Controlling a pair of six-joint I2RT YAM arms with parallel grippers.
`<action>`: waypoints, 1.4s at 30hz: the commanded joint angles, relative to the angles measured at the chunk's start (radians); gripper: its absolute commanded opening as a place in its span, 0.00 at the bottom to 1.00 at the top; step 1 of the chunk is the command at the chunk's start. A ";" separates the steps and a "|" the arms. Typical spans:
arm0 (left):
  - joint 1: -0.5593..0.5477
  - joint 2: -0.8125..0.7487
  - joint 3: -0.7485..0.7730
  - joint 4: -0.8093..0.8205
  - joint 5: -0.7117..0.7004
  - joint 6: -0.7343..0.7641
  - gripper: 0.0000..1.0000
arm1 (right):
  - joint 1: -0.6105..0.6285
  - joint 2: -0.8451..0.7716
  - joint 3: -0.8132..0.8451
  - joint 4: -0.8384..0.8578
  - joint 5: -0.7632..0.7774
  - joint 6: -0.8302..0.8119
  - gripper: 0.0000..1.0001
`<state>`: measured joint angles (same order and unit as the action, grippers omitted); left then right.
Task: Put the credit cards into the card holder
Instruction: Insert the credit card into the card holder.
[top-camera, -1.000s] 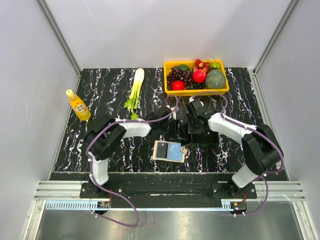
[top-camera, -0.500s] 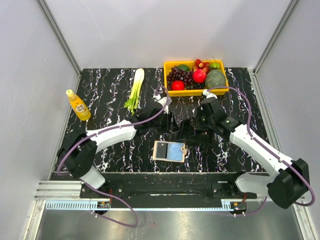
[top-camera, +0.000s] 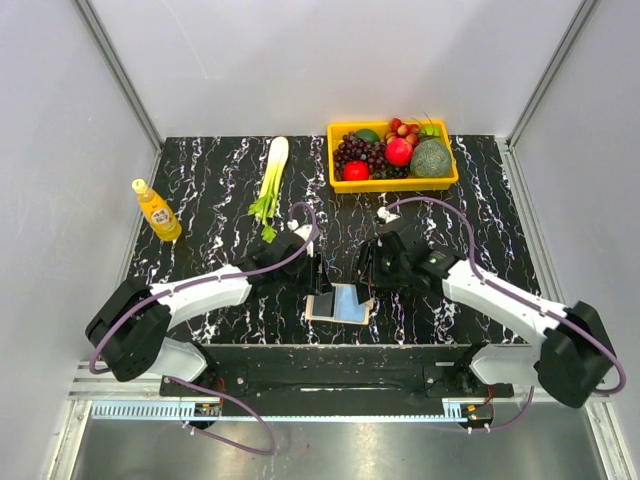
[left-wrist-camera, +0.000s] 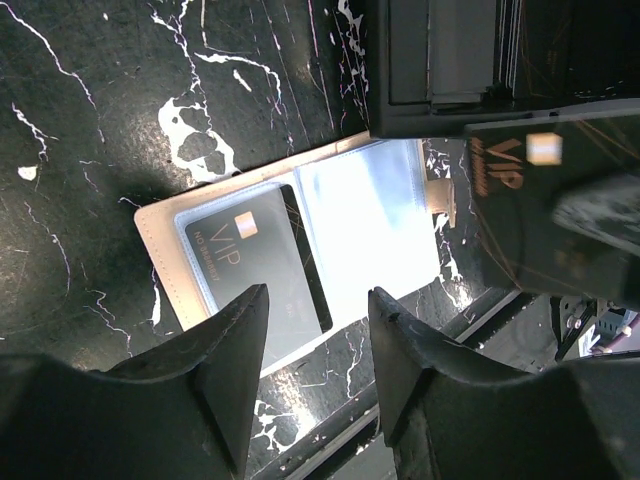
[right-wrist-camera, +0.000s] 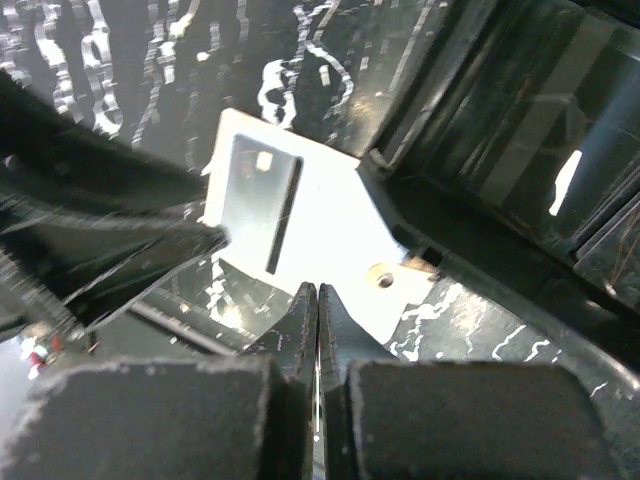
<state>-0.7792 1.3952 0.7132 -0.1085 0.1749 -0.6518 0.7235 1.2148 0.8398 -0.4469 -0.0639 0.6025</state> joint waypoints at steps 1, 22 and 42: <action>0.001 -0.028 -0.009 0.041 0.000 -0.005 0.49 | 0.005 0.096 0.016 0.063 0.110 0.005 0.00; -0.018 -0.006 -0.029 0.050 0.015 -0.005 0.48 | -0.002 -0.172 -0.099 -0.017 0.133 0.169 0.00; -0.026 0.030 -0.058 0.059 0.012 -0.014 0.45 | 0.079 -0.011 -0.180 0.082 0.197 0.241 0.00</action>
<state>-0.7998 1.4040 0.6563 -0.0921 0.1814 -0.6628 0.7956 1.2076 0.6807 -0.3866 0.0975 0.8276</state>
